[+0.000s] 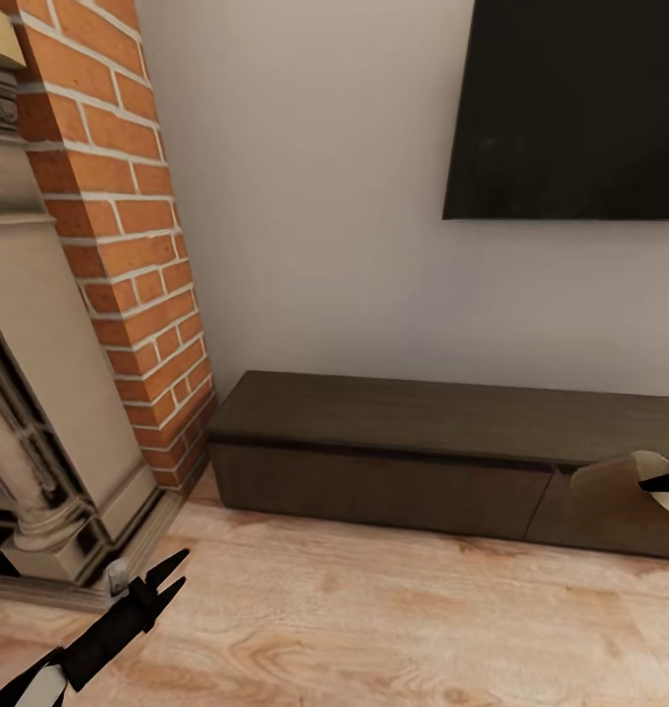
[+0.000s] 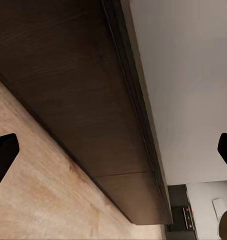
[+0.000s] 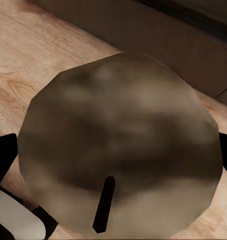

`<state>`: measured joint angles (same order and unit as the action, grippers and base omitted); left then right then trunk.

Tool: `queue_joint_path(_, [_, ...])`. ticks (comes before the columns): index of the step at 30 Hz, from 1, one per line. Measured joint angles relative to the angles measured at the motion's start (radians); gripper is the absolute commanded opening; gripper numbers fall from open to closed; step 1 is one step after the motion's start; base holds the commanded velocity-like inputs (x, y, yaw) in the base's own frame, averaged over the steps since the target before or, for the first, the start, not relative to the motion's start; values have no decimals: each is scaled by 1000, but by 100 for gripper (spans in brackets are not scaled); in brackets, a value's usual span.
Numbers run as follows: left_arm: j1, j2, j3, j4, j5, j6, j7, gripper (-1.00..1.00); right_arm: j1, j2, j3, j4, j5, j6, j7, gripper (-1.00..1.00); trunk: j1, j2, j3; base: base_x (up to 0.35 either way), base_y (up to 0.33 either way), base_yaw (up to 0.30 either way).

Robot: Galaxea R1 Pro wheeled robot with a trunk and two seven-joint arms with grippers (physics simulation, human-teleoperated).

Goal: Place each of the two pumpkins and all three candles from the living room inside a cabinet in the living room (use any cabinet), then make sure every cabinet is closed, and position the cauldron so it is next to a table in the living room.

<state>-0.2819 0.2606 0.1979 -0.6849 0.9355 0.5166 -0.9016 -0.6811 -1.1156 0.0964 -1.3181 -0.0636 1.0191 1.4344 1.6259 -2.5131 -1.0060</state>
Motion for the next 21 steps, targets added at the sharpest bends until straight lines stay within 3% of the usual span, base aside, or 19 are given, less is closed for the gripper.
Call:
queue_joint_path(2, [0, 0, 0, 2, 7, -1, 4, 100, -1, -43, -6, -13, -62, 4, -1, -100, 0, 0, 0, 83, -46, 0])
queue_joint_path(9, [0, 0, 0, 4, 11, -2, 8, 100, 3, -142, -9, -60, -166, 6, -1, -100, 0, 0, 0, 22, -12, 0])
queue_joint_path(13, [0, 0, 0, 4, 11, -2, 7, 100, 5, -164, -10, -66, -187, 7, -1, -100, 1, 0, -4, 2, -1, 0])
queue_joint_path(21, [0, 1, 0, 4, 11, -1, 6, 100, 6, -172, -10, -70, -192, 5, -1, -100, 5, -2, -35, 0, 0, 0])
